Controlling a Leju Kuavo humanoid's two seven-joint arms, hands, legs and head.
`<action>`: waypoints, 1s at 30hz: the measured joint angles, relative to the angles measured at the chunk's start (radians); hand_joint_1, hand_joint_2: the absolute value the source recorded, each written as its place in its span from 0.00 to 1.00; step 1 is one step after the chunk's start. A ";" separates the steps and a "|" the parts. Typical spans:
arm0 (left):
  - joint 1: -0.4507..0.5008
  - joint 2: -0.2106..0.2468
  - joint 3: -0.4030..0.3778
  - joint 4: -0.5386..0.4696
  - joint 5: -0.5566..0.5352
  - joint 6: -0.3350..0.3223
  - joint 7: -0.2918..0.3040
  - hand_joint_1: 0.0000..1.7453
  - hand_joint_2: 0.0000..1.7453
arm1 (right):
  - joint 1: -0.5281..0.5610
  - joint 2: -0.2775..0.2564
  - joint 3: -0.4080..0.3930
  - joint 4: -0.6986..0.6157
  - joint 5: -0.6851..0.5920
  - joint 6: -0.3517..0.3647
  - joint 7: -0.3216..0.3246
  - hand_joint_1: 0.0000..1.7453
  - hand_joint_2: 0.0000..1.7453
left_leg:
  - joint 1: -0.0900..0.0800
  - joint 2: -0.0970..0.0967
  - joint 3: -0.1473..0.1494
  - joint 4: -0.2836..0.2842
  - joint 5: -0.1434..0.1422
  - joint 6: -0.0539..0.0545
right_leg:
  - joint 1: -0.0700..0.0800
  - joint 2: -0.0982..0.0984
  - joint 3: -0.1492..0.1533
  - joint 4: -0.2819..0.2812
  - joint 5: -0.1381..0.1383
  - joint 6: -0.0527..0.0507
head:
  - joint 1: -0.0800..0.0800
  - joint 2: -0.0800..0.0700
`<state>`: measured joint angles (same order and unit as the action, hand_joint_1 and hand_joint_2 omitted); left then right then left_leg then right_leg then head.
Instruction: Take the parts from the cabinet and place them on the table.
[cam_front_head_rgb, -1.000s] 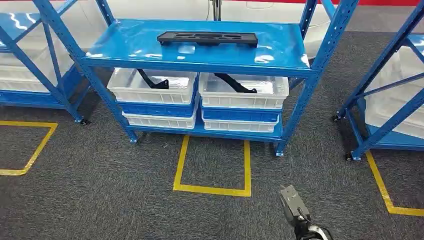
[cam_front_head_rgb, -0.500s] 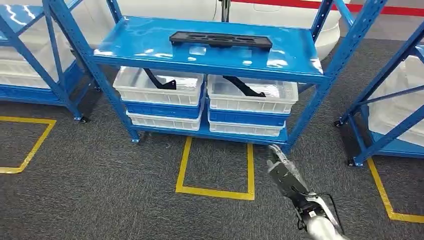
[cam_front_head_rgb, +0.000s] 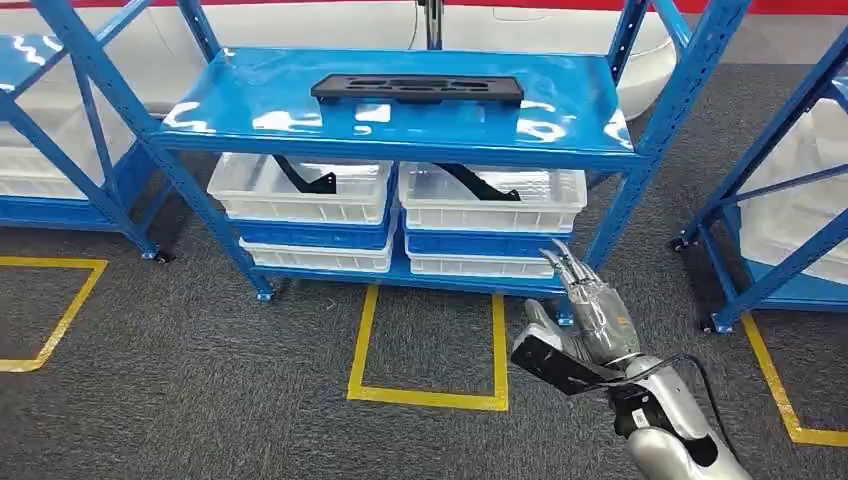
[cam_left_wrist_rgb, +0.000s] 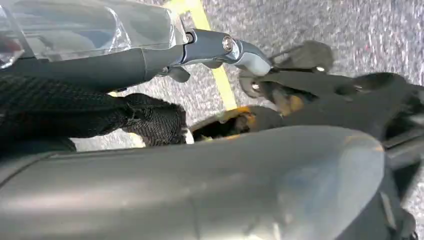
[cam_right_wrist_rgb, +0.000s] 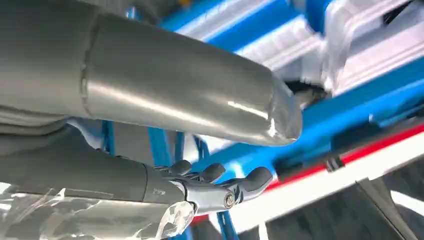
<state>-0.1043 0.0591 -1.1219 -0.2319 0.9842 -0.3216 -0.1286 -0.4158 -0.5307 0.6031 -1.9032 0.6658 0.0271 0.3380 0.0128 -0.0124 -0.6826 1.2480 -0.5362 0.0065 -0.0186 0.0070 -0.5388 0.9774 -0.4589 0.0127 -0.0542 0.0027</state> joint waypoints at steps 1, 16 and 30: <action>0.000 0.000 0.000 0.000 -0.001 0.000 0.001 0.00 0.00 | -0.010 -0.009 0.004 -0.016 0.036 0.007 0.010 0.00 0.00 | 0.000 0.001 0.022 -0.074 0.054 0.001 | 0.000 0.001 0.011 0.000 -0.008 0.003 | 0.000 0.000; 0.007 0.002 -0.013 0.001 -0.006 -0.002 0.031 0.00 0.00 | -0.082 -0.116 0.043 -0.109 0.269 0.057 0.091 0.00 0.00 | -0.013 -0.007 0.234 -0.289 0.026 0.068 | 0.000 -0.001 -0.167 0.221 -0.111 0.059 | 0.008 -0.001; 0.000 0.000 -0.019 0.001 -0.006 0.002 0.034 0.00 0.00 | -0.108 -0.144 0.087 -0.138 0.255 0.036 0.094 0.00 0.00 | -0.007 -0.001 0.005 0.019 -0.145 0.000 | -0.008 0.002 0.037 0.004 -0.040 0.009 | 0.002 -0.001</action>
<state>-0.1042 0.0587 -1.1406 -0.2308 0.9781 -0.3197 -0.0942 -0.5234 -0.6748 0.6897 -2.0409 0.9213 0.0633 0.4318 0.0063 -0.0139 -0.6772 1.2668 -0.6809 0.0064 -0.0268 0.0090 -0.5022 0.9815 -0.4991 0.0218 -0.0523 0.0015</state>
